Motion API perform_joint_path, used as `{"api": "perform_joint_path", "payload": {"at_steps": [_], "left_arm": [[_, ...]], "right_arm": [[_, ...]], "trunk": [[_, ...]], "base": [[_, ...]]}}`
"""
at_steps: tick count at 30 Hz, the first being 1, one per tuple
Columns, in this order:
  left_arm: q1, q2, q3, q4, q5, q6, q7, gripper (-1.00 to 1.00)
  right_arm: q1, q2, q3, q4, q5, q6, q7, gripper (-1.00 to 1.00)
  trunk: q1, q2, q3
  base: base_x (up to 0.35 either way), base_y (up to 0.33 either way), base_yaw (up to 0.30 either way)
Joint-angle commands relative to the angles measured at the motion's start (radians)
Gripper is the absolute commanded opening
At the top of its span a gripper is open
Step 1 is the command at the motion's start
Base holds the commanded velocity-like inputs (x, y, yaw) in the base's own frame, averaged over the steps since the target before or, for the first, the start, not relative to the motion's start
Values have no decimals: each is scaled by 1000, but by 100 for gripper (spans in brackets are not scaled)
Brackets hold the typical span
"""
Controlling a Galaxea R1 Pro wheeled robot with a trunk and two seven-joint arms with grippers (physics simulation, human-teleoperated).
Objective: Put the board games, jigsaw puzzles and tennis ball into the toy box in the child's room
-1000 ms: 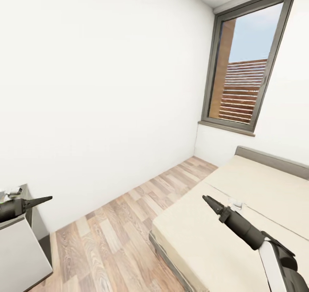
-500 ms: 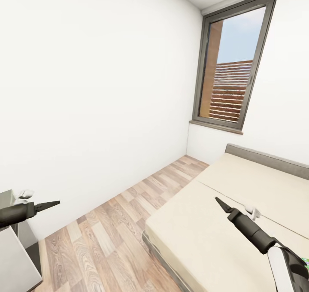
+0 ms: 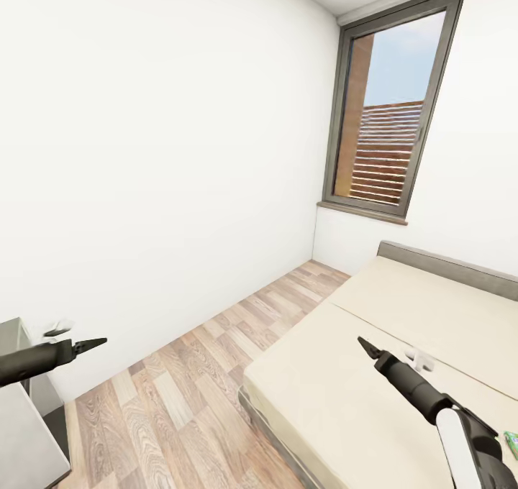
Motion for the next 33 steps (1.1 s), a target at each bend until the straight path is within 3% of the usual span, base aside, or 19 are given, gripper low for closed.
{"api": "perform_joint_path", "payload": {"at_steps": [1,3,5,7,8,12,13,15,16,18,19,21,22,29,33], "left_arm": [[-1,-4,3,-1,-9,6,-6,100],[-1,-6,3,-2,-9,6,-4,100],[-1,-8,3,-3,-9,5,-2,100],[-1,-9,3,-4,-9,4,-2,100],[-1,-9,3,-5,-9,3,-2,100],[-1,-9,3,-5,-10,3,-2,100],[-1,-9,3,-6,-10,3,-2,100],[-1,-10,3,-6,-10,3,-2,100],[-1,-10,3,-6,-9,3,-2,100],[-1,-10,3,-6,-10,3,-1,100],[-1,-10,2,-7,-11,2,-1,100],[-1,-11,2,-7,-12,2,0,100],[-1,-12,2,-8,-13,2,1,100],[-1,-17,1,-10,-16,-7,2,100],[-1,-18,2,-10,-17,-26,3,100]], "right_arm": [[0,0,19,-1,-4,7,-20,100],[0,0,45,-2,-2,6,-46,100],[-2,1,97,-4,2,6,-101,100],[-6,8,151,-6,5,7,-185,100],[-11,16,185,-8,6,8,-258,100],[-31,47,251,-10,8,12,-446,100],[-47,69,286,-9,11,13,-562,100],[-63,93,326,-8,14,15,-688,100],[-78,113,369,-5,15,17,-819,100],[-92,127,417,-2,16,22,-942,100],[-104,136,474,-1,16,32,-1051,100],[-114,142,533,-1,14,47,-1136,100],[-122,145,584,-2,11,61,-1193,100],[-135,154,680,-27,6,82,-1278,100],[-136,164,708,-44,6,83,-1287,100]], "trunk": [[0,-1,0],[0,-1,0],[0,-1,0],[0,-1,0],[0,-1,0],[0,-1,0],[0,-1,0],[0,-1,0],[0,-1,0],[0,-1,0],[0,-1,0],[0,-1,0],[0,-1,0],[0,-1,0],[0,-1,0]], "base": [[0,0,0],[0,0,0],[0,0,0],[0,0,0],[0,0,0],[0,0,0],[0,0,0],[0,-17,0],[0,-89,0],[0,-124,0],[0,-163,0],[0,-159,0],[0,-103,0],[0,-45,0],[0,-7,-5]]}}
